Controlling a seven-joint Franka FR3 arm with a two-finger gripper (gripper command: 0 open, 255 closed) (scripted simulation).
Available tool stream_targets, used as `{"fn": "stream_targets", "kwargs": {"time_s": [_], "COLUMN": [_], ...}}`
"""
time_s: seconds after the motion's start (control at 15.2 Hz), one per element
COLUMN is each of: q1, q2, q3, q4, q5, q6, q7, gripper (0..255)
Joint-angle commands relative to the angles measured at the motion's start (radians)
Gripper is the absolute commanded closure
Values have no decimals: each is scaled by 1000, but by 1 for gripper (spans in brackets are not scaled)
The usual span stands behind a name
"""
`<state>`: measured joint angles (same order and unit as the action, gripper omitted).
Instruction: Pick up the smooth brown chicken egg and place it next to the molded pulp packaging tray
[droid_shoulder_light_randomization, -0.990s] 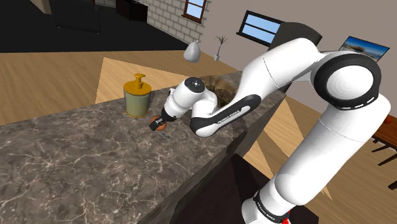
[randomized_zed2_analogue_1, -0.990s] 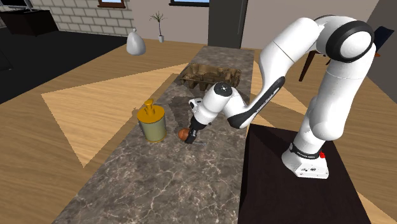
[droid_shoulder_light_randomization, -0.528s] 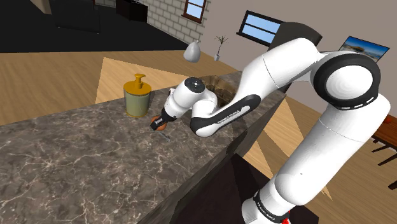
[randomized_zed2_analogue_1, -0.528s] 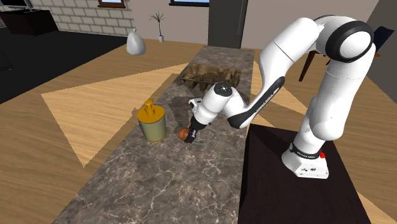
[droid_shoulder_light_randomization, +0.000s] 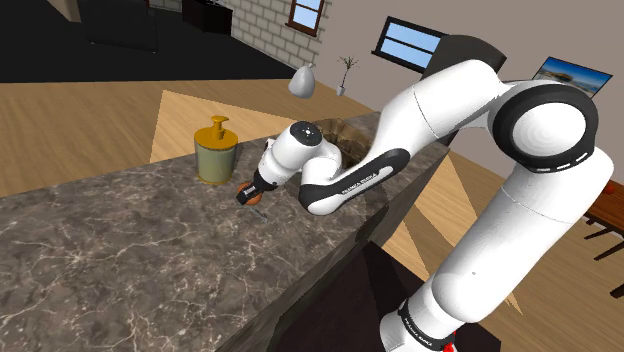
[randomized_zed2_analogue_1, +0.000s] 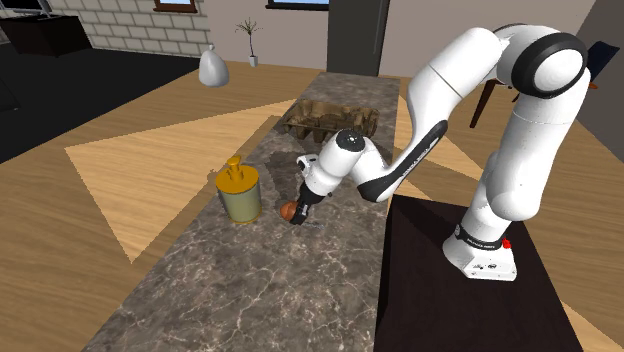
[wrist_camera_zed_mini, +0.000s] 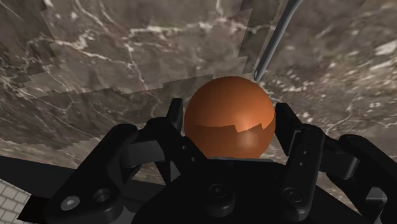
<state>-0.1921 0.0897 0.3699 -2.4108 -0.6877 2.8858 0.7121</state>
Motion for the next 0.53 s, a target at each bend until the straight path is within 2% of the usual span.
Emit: {"fn": "stream_targets", "kwargs": {"time_s": [0.0, 0.46], "q1": [-4, -10], "q2": [-13, -100], "q3": [8, 39], "q4": [-2, -3], "q5": [32, 233], "q6": [-7, -71], "q7": [-27, -194], "gripper": [255, 255]}}
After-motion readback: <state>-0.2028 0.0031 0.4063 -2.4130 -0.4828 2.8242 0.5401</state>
